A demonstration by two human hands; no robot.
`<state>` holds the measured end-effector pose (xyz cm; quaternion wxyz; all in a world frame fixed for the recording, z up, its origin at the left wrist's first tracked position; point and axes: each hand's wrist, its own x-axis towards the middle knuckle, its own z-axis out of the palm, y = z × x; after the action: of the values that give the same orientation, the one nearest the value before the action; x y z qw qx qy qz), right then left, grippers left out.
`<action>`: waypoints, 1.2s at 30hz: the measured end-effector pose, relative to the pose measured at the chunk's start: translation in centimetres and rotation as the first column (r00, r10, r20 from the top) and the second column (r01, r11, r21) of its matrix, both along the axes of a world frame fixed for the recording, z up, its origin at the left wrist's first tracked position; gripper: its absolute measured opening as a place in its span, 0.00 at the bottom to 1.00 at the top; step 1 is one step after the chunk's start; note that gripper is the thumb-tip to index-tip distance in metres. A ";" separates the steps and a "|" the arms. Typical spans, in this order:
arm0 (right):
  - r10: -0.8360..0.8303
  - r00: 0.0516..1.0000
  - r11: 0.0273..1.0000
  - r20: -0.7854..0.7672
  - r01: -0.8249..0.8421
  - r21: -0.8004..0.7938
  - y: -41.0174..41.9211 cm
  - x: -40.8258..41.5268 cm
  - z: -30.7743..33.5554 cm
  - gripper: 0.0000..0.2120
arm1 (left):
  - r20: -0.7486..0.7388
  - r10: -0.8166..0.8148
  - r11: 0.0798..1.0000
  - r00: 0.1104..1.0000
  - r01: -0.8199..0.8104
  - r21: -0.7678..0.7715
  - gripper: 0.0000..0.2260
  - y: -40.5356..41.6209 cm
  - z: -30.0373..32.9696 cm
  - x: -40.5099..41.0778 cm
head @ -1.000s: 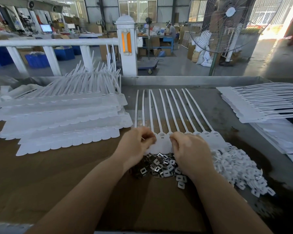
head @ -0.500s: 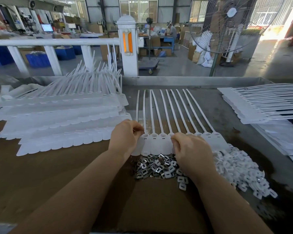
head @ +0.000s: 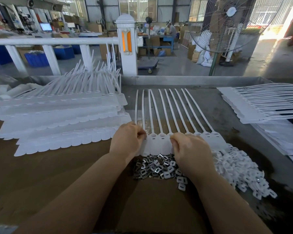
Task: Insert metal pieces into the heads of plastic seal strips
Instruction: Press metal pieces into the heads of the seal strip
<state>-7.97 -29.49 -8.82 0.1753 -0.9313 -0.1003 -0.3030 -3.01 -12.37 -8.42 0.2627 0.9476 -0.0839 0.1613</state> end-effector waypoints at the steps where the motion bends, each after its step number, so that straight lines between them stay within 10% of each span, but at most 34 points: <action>1: 0.002 1.000 1.000 0.000 -0.002 -0.001 0.0 0.0 0.0 0.08 | -0.001 -0.015 1.000 1.000 0.015 0.004 0.08 0.1 -0.1 -0.1; 30: 0.014 1.000 0.999 -0.018 -0.014 -0.029 0.0 -0.1 0.1 0.07 | 0.122 -0.165 0.953 0.979 0.126 0.277 0.13 1.0 -1.1 -1.1; 36: 0.014 1.000 1.000 -0.009 -0.014 -0.023 0.1 -0.1 0.1 0.06 | 0.126 -0.118 0.993 0.985 0.119 0.004 0.09 1.4 -0.9 -1.2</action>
<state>-8.07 -29.40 -8.75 0.1671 -0.9340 -0.1095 -0.2963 -4.21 -10.94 -9.31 0.2678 0.9284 -0.1562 0.2049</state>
